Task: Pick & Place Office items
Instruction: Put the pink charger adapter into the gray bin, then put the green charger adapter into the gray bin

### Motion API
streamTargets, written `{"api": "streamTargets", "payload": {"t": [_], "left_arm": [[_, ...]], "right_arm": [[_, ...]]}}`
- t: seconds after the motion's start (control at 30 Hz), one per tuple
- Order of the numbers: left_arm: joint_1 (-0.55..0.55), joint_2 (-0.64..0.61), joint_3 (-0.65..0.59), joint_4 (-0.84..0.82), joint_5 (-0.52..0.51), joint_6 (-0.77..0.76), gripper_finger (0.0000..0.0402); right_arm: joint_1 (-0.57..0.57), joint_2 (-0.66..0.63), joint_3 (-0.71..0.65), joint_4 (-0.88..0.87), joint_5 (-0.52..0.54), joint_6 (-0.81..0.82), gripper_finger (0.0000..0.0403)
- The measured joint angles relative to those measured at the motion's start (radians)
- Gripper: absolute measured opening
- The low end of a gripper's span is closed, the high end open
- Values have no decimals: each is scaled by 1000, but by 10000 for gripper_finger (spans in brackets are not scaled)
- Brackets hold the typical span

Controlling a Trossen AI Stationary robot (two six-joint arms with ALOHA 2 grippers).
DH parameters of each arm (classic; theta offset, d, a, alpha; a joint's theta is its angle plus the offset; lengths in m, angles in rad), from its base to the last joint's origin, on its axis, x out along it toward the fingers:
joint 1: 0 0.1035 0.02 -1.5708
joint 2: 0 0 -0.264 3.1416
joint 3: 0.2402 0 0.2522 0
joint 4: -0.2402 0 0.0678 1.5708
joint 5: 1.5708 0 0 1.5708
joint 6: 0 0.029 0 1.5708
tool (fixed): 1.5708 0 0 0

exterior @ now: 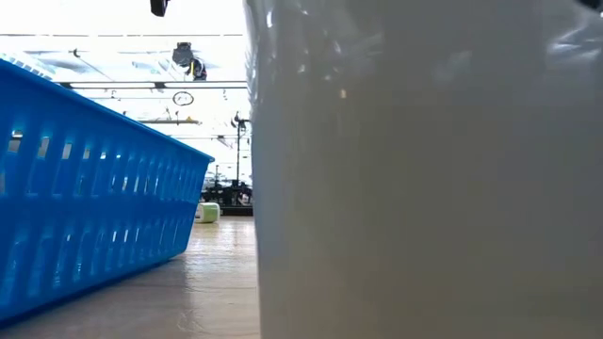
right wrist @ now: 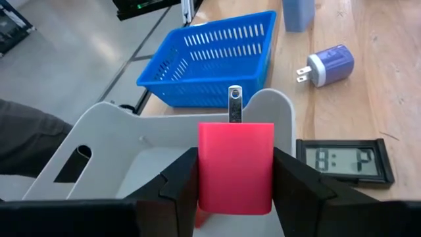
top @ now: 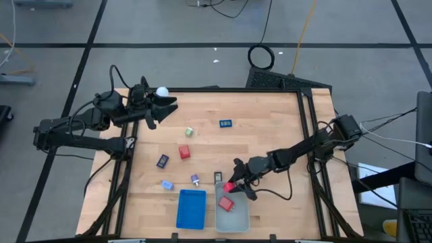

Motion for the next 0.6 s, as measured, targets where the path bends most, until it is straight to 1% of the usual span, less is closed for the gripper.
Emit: {"api": "streamTargets", "payload": {"t": [0.17, 0.3, 0.37, 0.43, 0.6], "left_arm": [[0, 0, 0, 0, 0, 4, 271], [0, 0, 0, -1, 0, 4, 271], [0, 0, 0, -1, 0, 4, 271], [0, 0, 0, -1, 0, 4, 271], [0, 0, 0, -1, -1, 4, 271]], "right_arm": [[0, 0, 0, 19, 0, 8, 144], [1, -21, -2, 15, -2, 57, 184], [7, -39, -2, 2, -2, 59, 191], [14, -54, -2, 1, -3, 55, 185], [21, -94, -2, 13, -3, 52, 155]]}}
